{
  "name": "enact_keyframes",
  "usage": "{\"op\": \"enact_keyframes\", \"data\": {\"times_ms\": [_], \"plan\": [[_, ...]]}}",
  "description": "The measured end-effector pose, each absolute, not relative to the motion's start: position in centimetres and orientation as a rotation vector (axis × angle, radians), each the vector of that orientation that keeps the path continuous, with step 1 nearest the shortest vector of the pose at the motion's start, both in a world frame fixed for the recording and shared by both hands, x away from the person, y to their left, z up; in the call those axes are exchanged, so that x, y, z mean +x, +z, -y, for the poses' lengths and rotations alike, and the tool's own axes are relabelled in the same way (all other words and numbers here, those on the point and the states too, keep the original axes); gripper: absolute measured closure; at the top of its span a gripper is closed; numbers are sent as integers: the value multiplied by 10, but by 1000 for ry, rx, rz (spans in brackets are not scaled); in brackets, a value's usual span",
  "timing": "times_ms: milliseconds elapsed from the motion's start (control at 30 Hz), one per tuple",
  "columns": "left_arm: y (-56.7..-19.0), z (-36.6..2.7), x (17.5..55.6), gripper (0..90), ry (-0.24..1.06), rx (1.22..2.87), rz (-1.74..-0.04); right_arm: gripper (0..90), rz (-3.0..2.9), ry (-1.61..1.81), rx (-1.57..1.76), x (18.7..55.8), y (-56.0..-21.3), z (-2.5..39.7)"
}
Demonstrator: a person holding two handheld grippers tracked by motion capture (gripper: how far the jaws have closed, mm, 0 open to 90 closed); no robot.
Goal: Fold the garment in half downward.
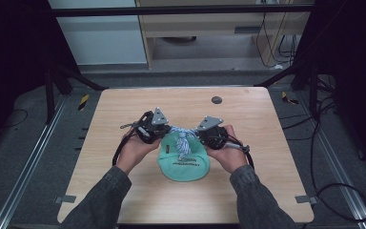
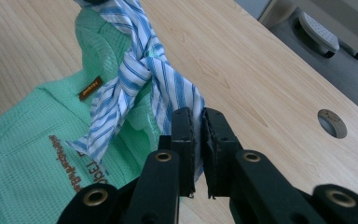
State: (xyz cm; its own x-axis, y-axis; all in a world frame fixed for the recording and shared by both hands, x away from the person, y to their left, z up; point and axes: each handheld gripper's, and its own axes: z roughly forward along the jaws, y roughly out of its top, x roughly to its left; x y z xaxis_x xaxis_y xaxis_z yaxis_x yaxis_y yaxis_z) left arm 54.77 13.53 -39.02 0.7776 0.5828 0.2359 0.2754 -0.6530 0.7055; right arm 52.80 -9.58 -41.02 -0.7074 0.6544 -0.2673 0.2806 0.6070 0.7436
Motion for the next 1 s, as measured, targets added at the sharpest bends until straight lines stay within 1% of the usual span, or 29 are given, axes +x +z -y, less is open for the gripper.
{"op": "enact_keyframes", "data": {"times_ms": [633, 1000], "plan": [[-409, -139, 520, 870, 606, 2280, -604, 822, -2285, 936, 700, 501, -432, 97], [-421, -138, 510, 870, 585, 2270, -610, 850, -2297, 933, 716, 492, -449, 103]]}}
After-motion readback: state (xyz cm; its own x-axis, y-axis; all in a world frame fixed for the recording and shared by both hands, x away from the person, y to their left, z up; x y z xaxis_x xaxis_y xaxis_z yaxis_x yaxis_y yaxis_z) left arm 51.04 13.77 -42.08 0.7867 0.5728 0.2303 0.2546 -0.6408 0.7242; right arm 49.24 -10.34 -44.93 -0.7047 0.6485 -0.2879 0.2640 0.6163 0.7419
